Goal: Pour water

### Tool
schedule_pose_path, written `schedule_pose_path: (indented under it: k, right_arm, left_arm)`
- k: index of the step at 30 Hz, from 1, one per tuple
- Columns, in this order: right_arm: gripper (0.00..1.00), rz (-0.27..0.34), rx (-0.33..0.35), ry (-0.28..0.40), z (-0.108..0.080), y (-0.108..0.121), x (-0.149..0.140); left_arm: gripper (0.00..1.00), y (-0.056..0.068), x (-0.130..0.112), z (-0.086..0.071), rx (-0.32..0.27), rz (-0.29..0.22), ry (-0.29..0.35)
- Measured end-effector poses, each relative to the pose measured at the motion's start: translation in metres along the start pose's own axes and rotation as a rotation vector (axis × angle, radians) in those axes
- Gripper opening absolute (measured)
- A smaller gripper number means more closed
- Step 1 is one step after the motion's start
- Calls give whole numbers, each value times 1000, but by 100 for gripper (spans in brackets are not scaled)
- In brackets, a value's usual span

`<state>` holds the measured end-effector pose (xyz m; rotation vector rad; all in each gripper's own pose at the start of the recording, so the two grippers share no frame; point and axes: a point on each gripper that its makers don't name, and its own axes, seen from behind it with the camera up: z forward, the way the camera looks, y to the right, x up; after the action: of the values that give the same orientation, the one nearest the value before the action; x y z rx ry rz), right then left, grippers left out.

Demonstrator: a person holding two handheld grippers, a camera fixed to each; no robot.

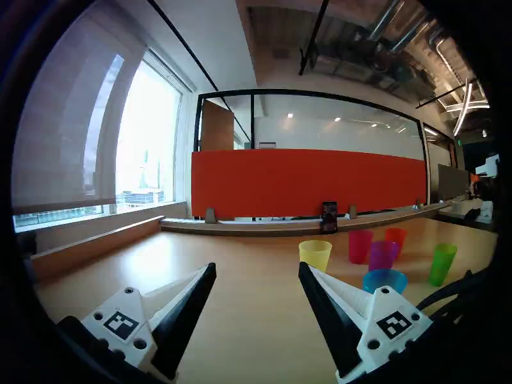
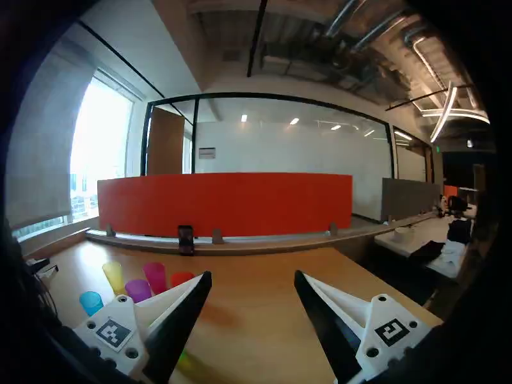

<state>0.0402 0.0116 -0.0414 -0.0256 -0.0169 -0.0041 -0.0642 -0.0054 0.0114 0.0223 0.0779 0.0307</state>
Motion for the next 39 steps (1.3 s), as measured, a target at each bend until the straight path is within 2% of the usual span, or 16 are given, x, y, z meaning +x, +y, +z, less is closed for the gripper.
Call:
schedule_pose_path:
  k: [24, 32, 39]
  right_arm:
    - [100, 45, 57, 49, 21, 11, 8]
    - [100, 61, 56, 92, 27, 18, 18]
    - [100, 64, 38, 96, 33, 22, 12]
  left_arm:
    - [96, 0, 0, 0, 0, 1, 1]
    - [96, 0, -1, 1, 0, 1, 1]
    - [96, 1, -1, 1, 0, 1, 1]
